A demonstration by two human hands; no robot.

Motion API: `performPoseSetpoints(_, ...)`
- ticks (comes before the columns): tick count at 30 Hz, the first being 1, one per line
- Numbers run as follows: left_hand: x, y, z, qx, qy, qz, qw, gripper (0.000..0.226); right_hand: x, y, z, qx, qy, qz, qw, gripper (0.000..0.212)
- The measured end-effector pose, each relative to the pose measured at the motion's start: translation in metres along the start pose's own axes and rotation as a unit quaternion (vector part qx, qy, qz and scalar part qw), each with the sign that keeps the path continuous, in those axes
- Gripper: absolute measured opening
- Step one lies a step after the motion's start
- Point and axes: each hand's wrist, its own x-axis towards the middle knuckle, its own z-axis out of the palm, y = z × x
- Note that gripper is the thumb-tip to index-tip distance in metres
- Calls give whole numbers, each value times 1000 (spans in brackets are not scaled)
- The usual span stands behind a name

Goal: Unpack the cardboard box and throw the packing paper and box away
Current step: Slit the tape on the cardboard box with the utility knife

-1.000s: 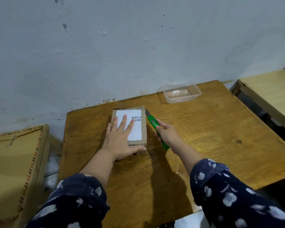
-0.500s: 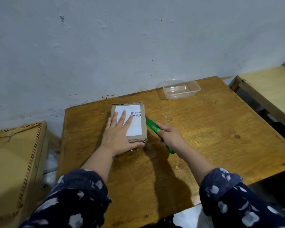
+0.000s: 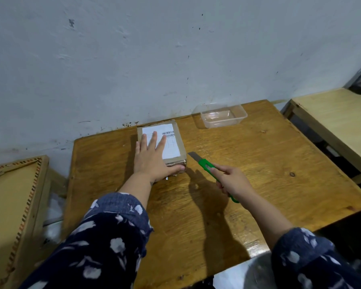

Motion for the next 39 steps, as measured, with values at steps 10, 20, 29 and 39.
performPoseSetpoints(10, -15, -29, -10, -74, -12, 27, 997, 117, 2, -29, -2, 50, -21, 4, 999, 32)
performPoseSetpoints(20, -40, -46, -4, -137, 37, 38, 989, 91, 1, -64, 24, -456, 33, -287, 842, 40)
performPoseSetpoints(29, -42, -44, -1, -142, 37, 22, 989, 88, 5, -78, 57, -538, 46, -349, 766, 44)
performPoseSetpoints(39, -42, -44, 2, -118, 35, 25, 992, 83, 1, -88, 59, -563, 42, -354, 745, 45)
